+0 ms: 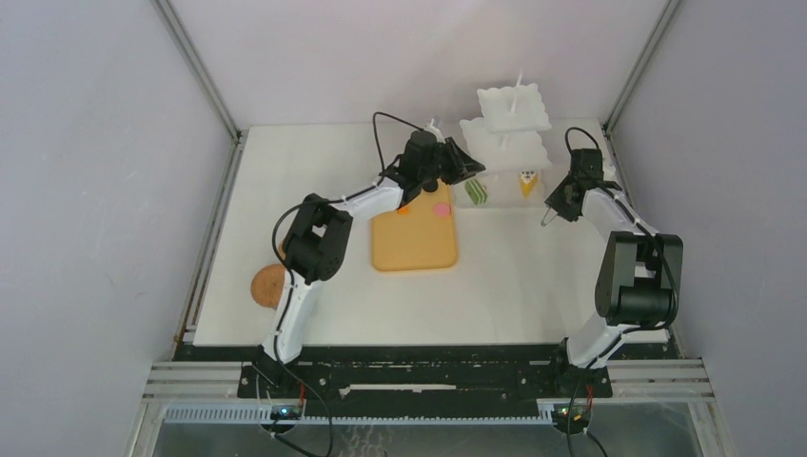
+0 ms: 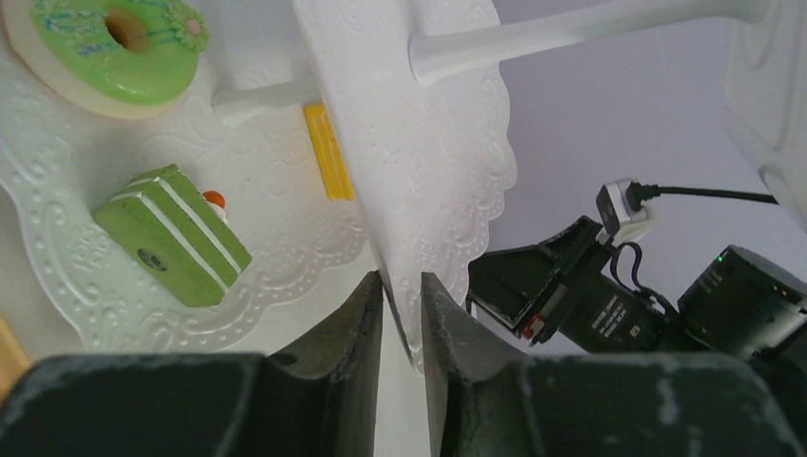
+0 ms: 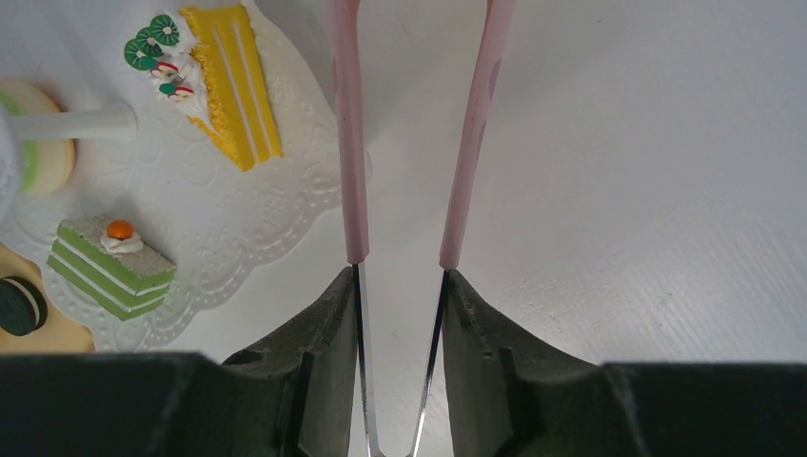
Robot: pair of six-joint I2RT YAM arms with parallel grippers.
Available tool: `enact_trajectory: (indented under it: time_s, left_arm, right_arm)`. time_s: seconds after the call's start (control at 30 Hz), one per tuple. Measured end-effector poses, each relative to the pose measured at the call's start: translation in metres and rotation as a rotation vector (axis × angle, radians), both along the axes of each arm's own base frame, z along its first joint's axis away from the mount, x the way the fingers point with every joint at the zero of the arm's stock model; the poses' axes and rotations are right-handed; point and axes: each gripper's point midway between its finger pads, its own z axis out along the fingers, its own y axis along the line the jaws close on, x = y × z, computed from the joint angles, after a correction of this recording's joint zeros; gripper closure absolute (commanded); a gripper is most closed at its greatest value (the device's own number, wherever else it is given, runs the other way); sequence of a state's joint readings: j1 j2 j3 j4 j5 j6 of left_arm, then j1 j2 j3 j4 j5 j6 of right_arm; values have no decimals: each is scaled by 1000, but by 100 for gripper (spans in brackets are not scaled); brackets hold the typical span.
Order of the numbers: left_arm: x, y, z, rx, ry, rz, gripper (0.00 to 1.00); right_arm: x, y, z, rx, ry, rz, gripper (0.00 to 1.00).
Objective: Serve the afternoon tea
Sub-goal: Move the desert table to the center of the board.
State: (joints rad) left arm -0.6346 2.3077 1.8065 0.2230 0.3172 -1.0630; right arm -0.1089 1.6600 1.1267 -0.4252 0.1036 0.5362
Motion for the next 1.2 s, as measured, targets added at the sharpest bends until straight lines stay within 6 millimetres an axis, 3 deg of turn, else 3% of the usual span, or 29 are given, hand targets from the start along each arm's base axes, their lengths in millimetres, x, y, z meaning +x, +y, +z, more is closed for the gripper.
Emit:
enact_trajectory:
  time_s: [0.3,0.6,0.93,1.2]
  left_arm:
    - [-13,3,-2,-9,8,-113,86]
    - [-21,34,-23,-35,48,-198,99]
    - [-28,52,-15,-80,54,-292,99]
    - [-42,51,-5,-108,56,-381,99]
  right_arm:
    - [-5,-7,-2,-24,21,-8,78]
    - [-12,-12,5,-53,29,-19,78]
    - [-23,-15,24,-89,2,-2,78]
    - [-40,-1,15,-114,60,91,77]
